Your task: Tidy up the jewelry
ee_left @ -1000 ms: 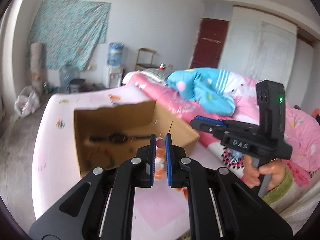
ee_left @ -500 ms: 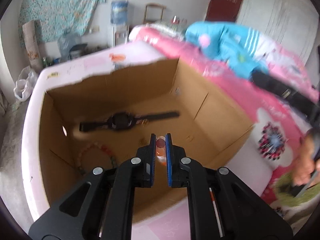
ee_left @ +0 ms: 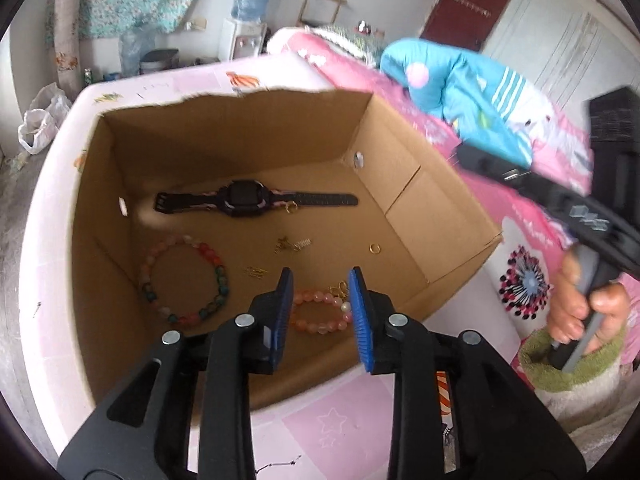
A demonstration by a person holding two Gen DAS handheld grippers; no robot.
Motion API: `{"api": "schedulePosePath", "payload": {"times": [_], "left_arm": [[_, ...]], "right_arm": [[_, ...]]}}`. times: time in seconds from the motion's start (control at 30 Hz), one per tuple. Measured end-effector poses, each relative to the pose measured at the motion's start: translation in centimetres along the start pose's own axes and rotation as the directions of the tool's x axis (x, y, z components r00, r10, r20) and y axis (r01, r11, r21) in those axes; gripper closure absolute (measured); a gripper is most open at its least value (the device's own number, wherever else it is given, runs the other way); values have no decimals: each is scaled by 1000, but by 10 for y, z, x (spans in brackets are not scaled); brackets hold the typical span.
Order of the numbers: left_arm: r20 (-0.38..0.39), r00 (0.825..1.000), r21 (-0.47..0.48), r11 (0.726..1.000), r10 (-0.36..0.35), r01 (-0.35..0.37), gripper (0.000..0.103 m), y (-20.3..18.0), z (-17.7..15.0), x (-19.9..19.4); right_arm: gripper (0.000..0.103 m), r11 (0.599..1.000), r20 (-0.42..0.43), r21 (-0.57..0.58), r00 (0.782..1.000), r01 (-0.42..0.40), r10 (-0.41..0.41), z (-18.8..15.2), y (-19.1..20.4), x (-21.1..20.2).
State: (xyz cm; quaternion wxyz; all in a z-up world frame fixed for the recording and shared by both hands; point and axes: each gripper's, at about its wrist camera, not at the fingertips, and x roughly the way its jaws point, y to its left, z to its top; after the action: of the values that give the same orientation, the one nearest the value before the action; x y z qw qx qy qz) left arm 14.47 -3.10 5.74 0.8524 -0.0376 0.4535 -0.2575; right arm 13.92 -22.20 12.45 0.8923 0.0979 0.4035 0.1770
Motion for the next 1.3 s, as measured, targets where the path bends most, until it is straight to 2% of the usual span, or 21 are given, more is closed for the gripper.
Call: {"api": "schedulePosePath", "payload": {"times": [0.1, 0.23, 0.33, 0.47, 0.57, 0.7, 0.8, 0.97, 1.03, 1.07, 1.1, 1.3], "left_arm": [[78, 997, -14, 1000, 5, -4, 66, 4, -6, -26], [170, 985, -29, 999, 32, -28, 51, 9, -12, -57], [221, 972, -45, 996, 80, -71, 42, 14, -20, -76], [252, 958, -87, 989, 138, -119, 33, 26, -29, -90], [251, 956, -127, 984, 154, -125, 30, 37, -33, -94], [250, 954, -165, 978, 166, -128, 30, 49, -37, -94], [255, 955, -182, 977, 152, -107, 30, 53, -40, -93], [255, 956, -204, 975, 143, -92, 30, 55, -47, -92], [251, 957, -215, 973, 143, -89, 30, 56, -50, -93], [251, 957, -219, 972, 143, -88, 30, 55, -51, -93], [250, 958, -223, 971, 144, -88, 30, 56, -54, -94], [238, 958, -249, 964, 158, -97, 28, 61, -62, -96]], "right_arm": [[88, 1000, -101, 4, 995, -20, 20, 2, 1, 21], [88, 1000, -216, 3, 976, 1, 0, 4, -2, 51], [88, 1000, -253, 12, 967, 24, -20, 5, -5, 61], [87, 999, -232, 49, 973, 15, -3, 5, -8, 53], [81, 998, -189, 58, 982, 18, -7, 5, -8, 38], [80, 998, -128, 57, 992, 20, -12, 4, -5, 14], [80, 998, -128, 30, 991, 47, -43, 4, -3, 10], [80, 999, -153, 23, 988, 37, -33, 9, -2, 22], [72, 999, -173, 22, 984, 46, -42, 13, -3, 32], [58, 998, -189, 24, 981, 50, -44, 14, -3, 37], [52, 998, -207, 30, 977, 54, -47, 16, -5, 44], [50, 996, -255, 56, 966, 64, -47, 21, -11, 65]]}}
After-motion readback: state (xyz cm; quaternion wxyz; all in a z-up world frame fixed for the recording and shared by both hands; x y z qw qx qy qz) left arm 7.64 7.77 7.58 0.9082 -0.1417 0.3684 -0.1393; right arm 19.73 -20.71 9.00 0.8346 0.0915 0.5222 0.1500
